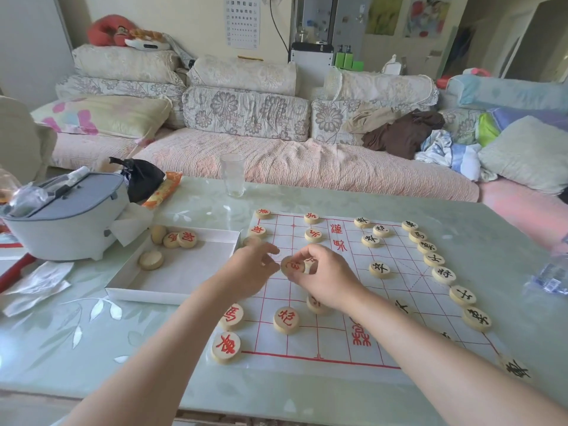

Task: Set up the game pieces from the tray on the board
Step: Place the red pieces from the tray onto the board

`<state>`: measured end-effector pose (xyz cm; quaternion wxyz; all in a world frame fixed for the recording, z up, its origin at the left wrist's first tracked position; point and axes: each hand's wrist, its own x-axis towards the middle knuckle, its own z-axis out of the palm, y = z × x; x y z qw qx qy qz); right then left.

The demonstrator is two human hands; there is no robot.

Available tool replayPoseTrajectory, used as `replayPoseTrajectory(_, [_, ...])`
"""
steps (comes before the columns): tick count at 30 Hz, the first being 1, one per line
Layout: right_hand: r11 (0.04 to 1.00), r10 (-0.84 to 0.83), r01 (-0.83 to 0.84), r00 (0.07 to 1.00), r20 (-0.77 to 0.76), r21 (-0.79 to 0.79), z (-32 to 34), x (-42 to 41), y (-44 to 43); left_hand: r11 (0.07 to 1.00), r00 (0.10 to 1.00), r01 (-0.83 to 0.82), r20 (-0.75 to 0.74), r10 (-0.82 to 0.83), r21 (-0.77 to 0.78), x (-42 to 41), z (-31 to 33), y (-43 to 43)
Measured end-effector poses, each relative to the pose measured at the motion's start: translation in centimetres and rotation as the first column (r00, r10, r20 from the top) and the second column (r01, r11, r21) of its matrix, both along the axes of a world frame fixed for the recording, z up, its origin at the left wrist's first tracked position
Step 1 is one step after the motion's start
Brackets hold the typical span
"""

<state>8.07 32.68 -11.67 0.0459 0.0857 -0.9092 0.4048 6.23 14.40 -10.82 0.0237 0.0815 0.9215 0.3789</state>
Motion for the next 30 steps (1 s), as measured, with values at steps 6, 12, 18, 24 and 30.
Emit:
replayPoseTrajectory(6, [0.983,-0.124,0.131,0.991,-0.059,0.133,-0.5,-6.4,-0.5,0.928,0.983,-0.013,-0.174,-0.056,-0.371,-3.8,-0.8,-1.9])
replayPoseTrajectory(12, [0.917,-0.231,0.259,0.965,-0.127,0.302,-1.2,-13.4,-0.6,0.833,0.977,0.008,-0.174,-0.125,-0.553,-5.9,-1.4,-3.1])
replayPoseTrajectory(18, [0.881,-0.250,0.271,0.963,-0.105,0.389,-2.1,-17.4,-0.9,0.841,0.977,0.064,-0.136,-0.161,-0.538,-7.1,-2.0,-2.9])
replayPoseTrajectory(24, [0.841,-0.234,0.255,0.967,-0.104,0.477,-1.7,-18.6,-1.7,0.851,0.978,0.065,-0.138,-0.159,-0.521,-7.5,-2.2,-2.9])
replayPoseTrajectory(30, [0.789,-0.186,0.222,0.975,-0.121,0.573,-1.6,-18.6,-2.2,0.900,0.978,0.057,-0.156,-0.137,-0.433,-7.3,-2.0,-3.1])
